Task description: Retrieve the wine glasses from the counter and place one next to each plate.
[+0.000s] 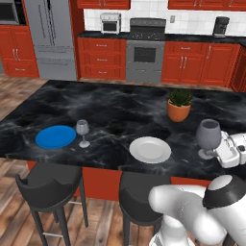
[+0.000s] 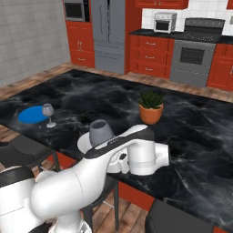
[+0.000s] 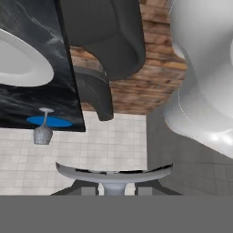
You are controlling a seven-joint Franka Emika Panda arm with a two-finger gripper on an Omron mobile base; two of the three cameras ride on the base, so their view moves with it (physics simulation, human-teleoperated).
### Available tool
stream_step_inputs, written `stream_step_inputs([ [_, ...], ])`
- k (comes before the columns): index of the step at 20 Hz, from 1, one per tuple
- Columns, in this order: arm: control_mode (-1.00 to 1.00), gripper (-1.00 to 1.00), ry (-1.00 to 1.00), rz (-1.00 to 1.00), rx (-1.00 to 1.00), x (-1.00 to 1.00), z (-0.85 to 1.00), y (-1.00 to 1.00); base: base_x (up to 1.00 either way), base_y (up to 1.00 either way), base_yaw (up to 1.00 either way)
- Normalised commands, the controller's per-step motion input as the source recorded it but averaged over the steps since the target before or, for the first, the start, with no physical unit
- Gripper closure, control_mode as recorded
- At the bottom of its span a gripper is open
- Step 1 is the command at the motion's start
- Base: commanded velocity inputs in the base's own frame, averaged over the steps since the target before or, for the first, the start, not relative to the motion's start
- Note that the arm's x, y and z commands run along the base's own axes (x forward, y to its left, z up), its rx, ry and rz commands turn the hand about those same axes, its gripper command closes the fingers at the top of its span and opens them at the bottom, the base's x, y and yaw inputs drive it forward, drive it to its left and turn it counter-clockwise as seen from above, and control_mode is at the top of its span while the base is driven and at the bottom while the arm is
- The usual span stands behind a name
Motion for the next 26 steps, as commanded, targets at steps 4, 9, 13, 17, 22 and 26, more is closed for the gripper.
stream_step_inputs([
  [4,-1.00,1.00,0.00,0.00,0.00,0.31,-0.25,-0.01,0.00,0.00,0.00],
  [9,-1.00,1.00,0.00,0.00,0.00,0.30,-0.17,-0.02,0.00,0.00,0.00],
  [13,-1.00,1.00,0.00,0.00,0.00,0.24,-0.18,-0.13,0.00,0.00,0.00],
  [17,-1.00,1.00,0.00,0.00,0.00,0.26,-0.25,-0.06,0.00,0.00,0.00],
  [22,-1.00,1.00,0.00,0.00,0.00,0.26,-0.23,0.00,0.00,0.00,0.00],
  [26,-1.00,1.00,0.00,0.00,0.00,0.27,-0.20,0.00,0.00,0.00,0.00],
])
